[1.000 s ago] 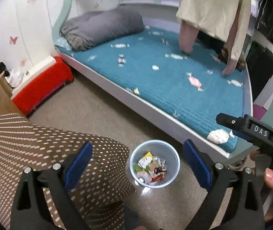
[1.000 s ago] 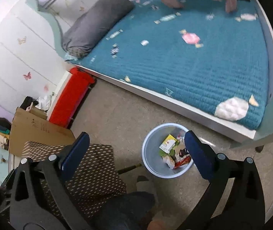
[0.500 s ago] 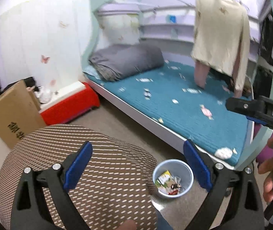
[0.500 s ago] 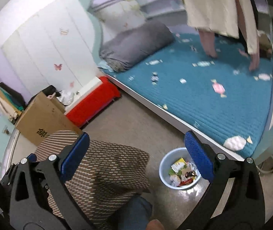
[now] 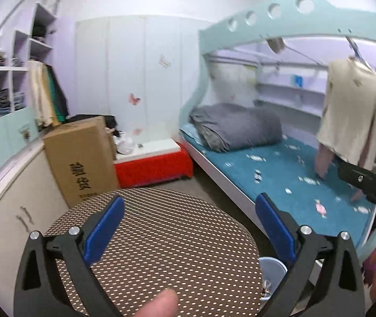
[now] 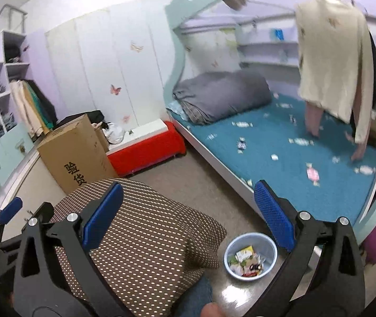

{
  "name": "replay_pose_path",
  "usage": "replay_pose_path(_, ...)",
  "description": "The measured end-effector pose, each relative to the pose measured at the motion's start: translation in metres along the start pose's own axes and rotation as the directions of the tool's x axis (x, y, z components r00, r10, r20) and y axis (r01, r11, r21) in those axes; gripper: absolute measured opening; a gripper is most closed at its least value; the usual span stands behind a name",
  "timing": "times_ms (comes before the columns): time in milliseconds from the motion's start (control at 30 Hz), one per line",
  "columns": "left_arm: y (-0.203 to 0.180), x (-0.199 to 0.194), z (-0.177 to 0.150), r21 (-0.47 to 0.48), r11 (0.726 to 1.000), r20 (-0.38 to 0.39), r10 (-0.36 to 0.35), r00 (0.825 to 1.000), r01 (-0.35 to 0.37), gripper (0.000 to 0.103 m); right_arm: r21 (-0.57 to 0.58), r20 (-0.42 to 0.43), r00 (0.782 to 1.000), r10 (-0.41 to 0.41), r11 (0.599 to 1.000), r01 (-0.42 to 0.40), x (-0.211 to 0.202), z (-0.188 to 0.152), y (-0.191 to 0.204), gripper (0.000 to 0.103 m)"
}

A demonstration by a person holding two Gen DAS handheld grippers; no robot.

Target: Collect trash

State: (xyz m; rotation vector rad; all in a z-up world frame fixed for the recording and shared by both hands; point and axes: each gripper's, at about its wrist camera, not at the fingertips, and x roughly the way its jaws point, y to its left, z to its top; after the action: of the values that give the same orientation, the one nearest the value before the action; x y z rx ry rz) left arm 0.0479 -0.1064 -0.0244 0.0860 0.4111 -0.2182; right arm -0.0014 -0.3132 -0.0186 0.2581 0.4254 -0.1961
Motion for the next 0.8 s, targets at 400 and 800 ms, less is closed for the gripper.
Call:
replay_pose_path(400, 0.042, -0.063, 0.016, -0.104, 0.992, 0.093, 0.087, 0.992, -0.078, 0.097, -0.126, 0.112, 0.993, 0.026, 0.992, -0.012, -0.045, 0.010, 0.063, 0.097)
replay_pose_path(800, 0.055, -0.075, 0.021, -0.129, 0.987, 0.119, 0.115, 0.986, -0.099, 0.097, -0.159, 0.131, 0.991, 0.036, 0.987, -0.015, -0.050, 0.009, 0.082, 0.097)
